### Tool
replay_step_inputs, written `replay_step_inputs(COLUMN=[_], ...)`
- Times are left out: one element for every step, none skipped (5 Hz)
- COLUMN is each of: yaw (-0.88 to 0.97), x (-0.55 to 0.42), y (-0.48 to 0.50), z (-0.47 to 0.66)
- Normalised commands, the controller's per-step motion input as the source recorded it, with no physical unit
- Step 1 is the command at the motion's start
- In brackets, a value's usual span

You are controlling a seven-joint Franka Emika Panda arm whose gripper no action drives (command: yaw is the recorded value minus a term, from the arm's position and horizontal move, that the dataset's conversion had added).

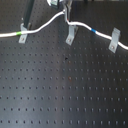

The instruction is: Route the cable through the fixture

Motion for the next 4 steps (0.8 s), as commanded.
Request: replay_step_inputs(yaw=[0.0, 0.15, 0.33, 0.06], x=[-0.008, 0.048, 0.49, 0.013], y=[0.02, 0.017, -0.007, -0.047], z=[0.0, 0.12, 0.13, 0.0])
